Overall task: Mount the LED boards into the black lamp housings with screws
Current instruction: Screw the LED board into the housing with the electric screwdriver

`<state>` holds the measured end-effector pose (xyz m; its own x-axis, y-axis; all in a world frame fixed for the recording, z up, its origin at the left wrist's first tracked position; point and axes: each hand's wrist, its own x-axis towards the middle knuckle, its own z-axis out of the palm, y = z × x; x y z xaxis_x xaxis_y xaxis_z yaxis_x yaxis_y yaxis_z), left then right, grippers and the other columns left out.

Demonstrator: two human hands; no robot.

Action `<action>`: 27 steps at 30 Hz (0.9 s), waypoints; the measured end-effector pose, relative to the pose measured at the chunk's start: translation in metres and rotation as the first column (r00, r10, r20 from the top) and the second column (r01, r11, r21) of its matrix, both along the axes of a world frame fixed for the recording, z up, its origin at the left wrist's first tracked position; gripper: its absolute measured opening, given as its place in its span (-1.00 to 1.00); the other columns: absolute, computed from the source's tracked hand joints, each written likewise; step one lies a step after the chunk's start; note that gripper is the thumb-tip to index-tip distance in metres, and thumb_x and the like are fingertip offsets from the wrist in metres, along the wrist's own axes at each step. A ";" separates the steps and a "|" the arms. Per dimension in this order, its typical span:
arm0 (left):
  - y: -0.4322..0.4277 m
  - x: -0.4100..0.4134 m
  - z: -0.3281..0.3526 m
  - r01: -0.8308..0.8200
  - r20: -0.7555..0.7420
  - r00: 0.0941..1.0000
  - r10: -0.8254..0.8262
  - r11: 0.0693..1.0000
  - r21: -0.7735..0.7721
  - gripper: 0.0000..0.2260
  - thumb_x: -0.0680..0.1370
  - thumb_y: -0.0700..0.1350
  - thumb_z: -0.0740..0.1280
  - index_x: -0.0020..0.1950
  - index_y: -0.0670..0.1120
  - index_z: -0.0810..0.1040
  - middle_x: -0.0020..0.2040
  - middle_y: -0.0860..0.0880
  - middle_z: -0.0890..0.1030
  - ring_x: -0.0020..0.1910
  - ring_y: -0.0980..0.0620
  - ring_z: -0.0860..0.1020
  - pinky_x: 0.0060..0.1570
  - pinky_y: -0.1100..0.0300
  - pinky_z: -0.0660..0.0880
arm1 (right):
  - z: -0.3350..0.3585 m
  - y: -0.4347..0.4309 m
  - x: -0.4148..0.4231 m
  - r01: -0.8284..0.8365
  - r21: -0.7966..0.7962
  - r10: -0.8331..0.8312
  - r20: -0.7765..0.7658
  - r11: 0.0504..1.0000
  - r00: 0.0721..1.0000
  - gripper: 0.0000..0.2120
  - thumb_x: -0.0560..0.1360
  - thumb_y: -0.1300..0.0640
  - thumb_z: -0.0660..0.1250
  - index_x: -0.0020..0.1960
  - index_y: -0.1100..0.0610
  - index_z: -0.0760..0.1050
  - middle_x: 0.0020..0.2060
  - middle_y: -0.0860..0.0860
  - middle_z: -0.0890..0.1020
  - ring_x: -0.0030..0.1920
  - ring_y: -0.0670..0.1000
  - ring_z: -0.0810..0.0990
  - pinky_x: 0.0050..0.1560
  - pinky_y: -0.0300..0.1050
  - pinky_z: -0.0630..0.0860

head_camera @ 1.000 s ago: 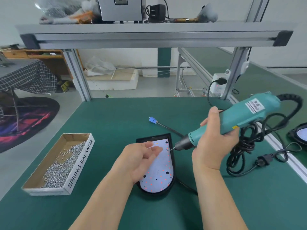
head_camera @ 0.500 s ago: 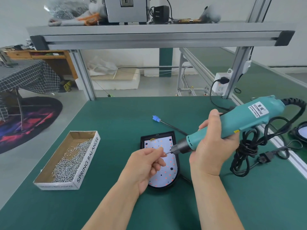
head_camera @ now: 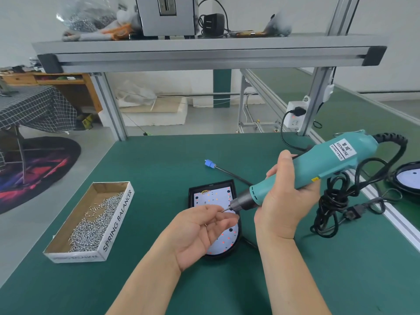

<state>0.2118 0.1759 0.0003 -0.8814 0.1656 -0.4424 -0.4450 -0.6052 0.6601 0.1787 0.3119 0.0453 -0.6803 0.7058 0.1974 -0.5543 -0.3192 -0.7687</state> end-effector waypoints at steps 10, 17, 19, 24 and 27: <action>0.006 0.003 -0.003 -0.048 0.249 0.968 0.003 0.983 0.175 -0.83 0.33 -0.19 0.51 -0.24 -0.30 0.64 -0.36 -0.11 0.53 -0.57 0.10 0.43 -0.68 0.36 0.32 | 0.008 -0.001 0.005 -0.016 -0.006 0.016 -0.018 1.000 1.000 -0.81 0.42 0.03 0.44 -0.33 -0.17 0.54 -0.47 -0.07 0.51 -0.41 -0.02 0.47 -0.30 -0.19 0.48; 0.009 0.004 -0.002 -0.039 0.250 0.968 -0.010 0.981 0.190 -0.83 0.32 -0.20 0.51 -0.27 -0.31 0.65 -0.38 -0.10 0.50 -0.59 0.11 0.40 -0.70 0.37 0.29 | 0.006 0.000 0.006 -0.012 -0.005 0.012 -0.008 1.000 1.000 -0.83 0.43 0.06 0.44 -0.29 -0.09 0.51 -0.47 -0.05 0.52 -0.41 -0.01 0.48 -0.30 -0.19 0.48; 0.010 0.004 -0.003 -0.038 0.250 0.968 -0.010 0.982 0.185 -0.84 0.31 -0.21 0.51 -0.29 -0.31 0.65 -0.38 -0.11 0.50 -0.59 0.11 0.39 -0.70 0.37 0.28 | 0.005 0.000 0.007 -0.014 -0.005 0.014 -0.007 1.000 1.000 -0.84 0.42 0.03 0.44 -0.30 -0.10 0.51 -0.47 -0.05 0.51 -0.41 -0.01 0.48 -0.30 -0.18 0.47; 0.011 0.006 -0.004 -0.045 0.206 0.978 0.017 0.990 0.131 -0.86 0.31 -0.22 0.50 -0.31 -0.31 0.66 -0.39 -0.12 0.51 -0.58 0.12 0.40 -0.69 0.39 0.28 | 0.005 -0.002 0.008 -0.010 0.025 0.011 -0.007 1.000 1.000 -0.82 0.41 0.02 0.43 -0.34 -0.14 0.53 -0.48 -0.07 0.51 -0.42 -0.01 0.48 -0.31 -0.20 0.47; 0.014 0.007 -0.004 -0.046 0.065 0.997 0.045 0.999 0.007 -0.85 0.33 -0.20 0.48 -0.21 -0.26 0.60 -0.39 -0.12 0.54 -0.55 0.14 0.41 -0.66 0.40 0.27 | 0.005 -0.001 0.007 -0.017 0.009 0.017 0.007 1.000 1.000 -0.79 0.42 0.06 0.43 -0.34 -0.15 0.53 -0.48 -0.06 0.51 -0.42 -0.01 0.47 -0.32 -0.22 0.46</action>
<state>0.2191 0.1901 -0.0040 -0.8576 0.1301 -0.4976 -0.4586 -0.6312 0.6255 0.1853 0.3106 0.0503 -0.6935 0.6924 0.1992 -0.5434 -0.3212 -0.7755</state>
